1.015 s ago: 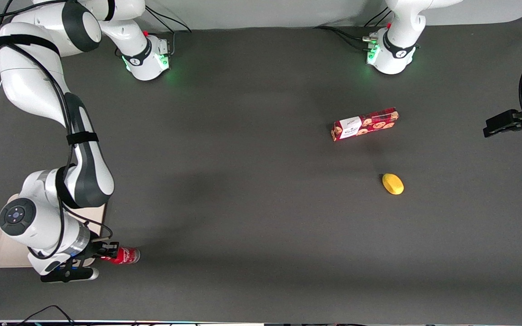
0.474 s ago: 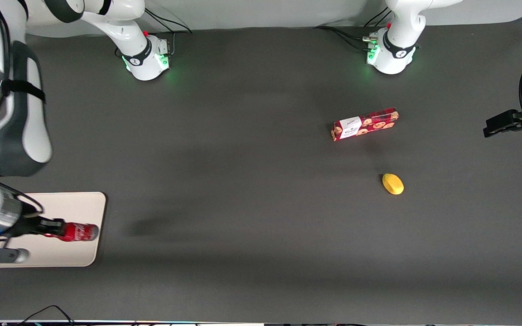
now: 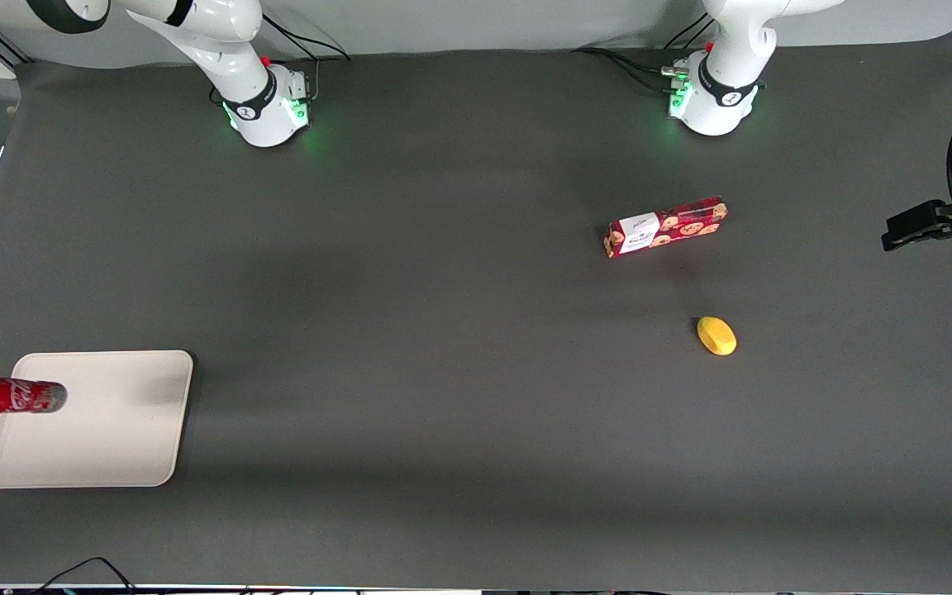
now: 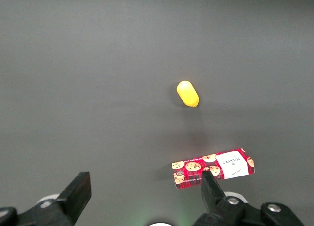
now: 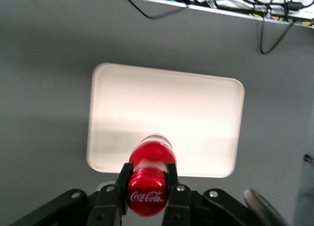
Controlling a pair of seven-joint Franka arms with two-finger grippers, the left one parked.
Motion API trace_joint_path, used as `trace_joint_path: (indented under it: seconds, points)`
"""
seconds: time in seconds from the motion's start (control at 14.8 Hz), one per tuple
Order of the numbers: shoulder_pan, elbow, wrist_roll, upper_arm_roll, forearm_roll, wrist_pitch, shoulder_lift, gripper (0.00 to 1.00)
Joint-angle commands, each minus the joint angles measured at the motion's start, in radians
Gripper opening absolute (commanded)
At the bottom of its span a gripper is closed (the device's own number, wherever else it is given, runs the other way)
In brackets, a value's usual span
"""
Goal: Place coke bottle on tray
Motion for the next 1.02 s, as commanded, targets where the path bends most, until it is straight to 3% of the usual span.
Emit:
trace_joint_path:
  seconds: [0.0, 0.2, 0.47, 0.95]
  points:
    - [-0.043, 0.017, -0.184, -0.047, 0.002, 0.033, 0.045, 0.00]
    - [-0.122, 0.037, -0.339, -0.049, 0.008, 0.122, 0.122, 0.00]
    - [-0.213, 0.098, -0.499, -0.050, 0.140, 0.162, 0.226, 0.00]
    - [-0.250, 0.097, -0.574, -0.050, 0.166, 0.237, 0.292, 0.00]
